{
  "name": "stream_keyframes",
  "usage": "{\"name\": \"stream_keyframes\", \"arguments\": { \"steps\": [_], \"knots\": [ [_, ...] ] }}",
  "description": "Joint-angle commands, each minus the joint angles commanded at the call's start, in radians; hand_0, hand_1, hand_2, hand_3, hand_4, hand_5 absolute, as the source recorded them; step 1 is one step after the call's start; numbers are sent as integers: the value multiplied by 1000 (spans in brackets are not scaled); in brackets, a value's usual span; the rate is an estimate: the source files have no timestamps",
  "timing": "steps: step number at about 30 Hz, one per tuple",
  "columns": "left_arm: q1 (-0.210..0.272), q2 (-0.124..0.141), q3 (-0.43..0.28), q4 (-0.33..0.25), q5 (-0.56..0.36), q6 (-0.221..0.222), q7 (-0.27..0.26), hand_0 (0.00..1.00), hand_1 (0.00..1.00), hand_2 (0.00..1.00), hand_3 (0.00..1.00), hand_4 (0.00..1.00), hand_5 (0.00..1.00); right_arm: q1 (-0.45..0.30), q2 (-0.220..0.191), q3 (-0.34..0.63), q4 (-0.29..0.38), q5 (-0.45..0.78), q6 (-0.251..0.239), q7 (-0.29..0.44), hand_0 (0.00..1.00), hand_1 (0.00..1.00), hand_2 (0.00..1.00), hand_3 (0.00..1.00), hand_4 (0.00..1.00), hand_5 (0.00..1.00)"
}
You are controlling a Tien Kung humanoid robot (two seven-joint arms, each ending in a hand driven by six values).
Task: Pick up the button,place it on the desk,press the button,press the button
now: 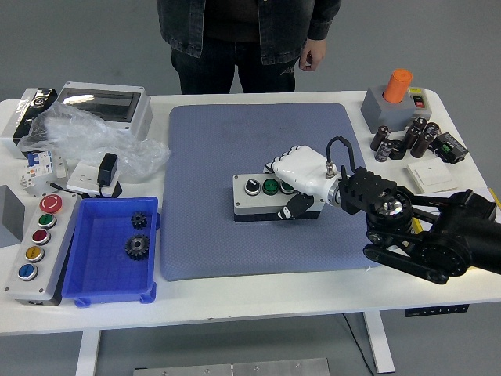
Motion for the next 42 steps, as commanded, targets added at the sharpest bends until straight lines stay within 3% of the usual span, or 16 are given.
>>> {"name": "stream_keyframes", "arguments": {
  "steps": [5, 6, 16, 22, 23, 27, 29, 30, 33, 35, 36, 41, 42],
  "knots": [
    [0, -1, 1, 0, -1, 0, -1, 671, 707, 636, 643, 613, 384, 0, 0, 0, 0, 2, 2, 0, 806, 766, 830, 862, 998, 418],
    [0, -1, 1, 0, -1, 0, -2, 670, 706, 633, 640, 609, 379, 0, 0, 1, 0, 3, 2, 0, 816, 776, 851, 897, 998, 502],
    [0, -1, 4, 1, -5, 2, -6, 670, 706, 630, 636, 604, 380, 2, -6, 16, 8, 7, 16, 3, 818, 782, 856, 909, 998, 527],
    [1, -2, 10, 1, -11, 2, -8, 669, 705, 627, 636, 599, 379, 5, -26, 46, 51, 11, 43, 3, 823, 785, 861, 940, 998, 543],
    [1, -2, 9, 1, -10, 1, -8, 669, 704, 624, 631, 592, 380, 5, -33, 59, 65, 8, 51, 3, 824, 790, 882, 992, 998, 556],
    [1, -2, 5, -1, 5, -34, -8, 669, 704, 624, 631, 592, 380, -3, -80, 125, 141, 8, 80, 3, 824, 790, 882, 992, 998, 556],
    [1, -4, 6, -1, 5, -47, -8, 669, 704, 624, 631, 592, 380, -16, -115, 166, 186, 14, 95, 0, 824, 790, 882, 992, 998, 556],
    [2, -5, 7, -1, 5, -51, -9, 668, 705, 621, 628, 587, 379, -26, -134, 188, 211, 20, 100, -2, 839, 797, 890, 998, 998, 626],
    [3, -7, 10, 0, 2, -55, -10, 668, 705, 621, 628, 587, 379, -68, -189, 259, 287, 38, 107, -15, 839, 797, 890, 998, 998, 626],
    [5, -7, 11, 0, 0, -54, -10, 668, 705, 621, 628, 587, 379, -105, -225, 310, 339, 33, 99, -38, 839, 797, 890, 998, 998, 626],
    [6, -6, 11, 0, 0, -53, -11, 673, 706, 626, 630, 578, 372, -125, -241, 335, 364, 26, 94, -54, 849, 801, 880, 994, 998, 759],
    [8, -6, 9, 0, 0, -49, -12, 673, 706, 626, 630, 578, 372, -207, -298, 454, 484, -37, 81, -147, 849, 801, 880, 994, 998, 759],
    [8, -6, 9, 0, 0, -48, -12, 672, 707, 626, 631, 570, 368, -219, -306, 475, 506, -50, 79, -164, 833, 782, 818, 940, 998, 721]
  ]
}}
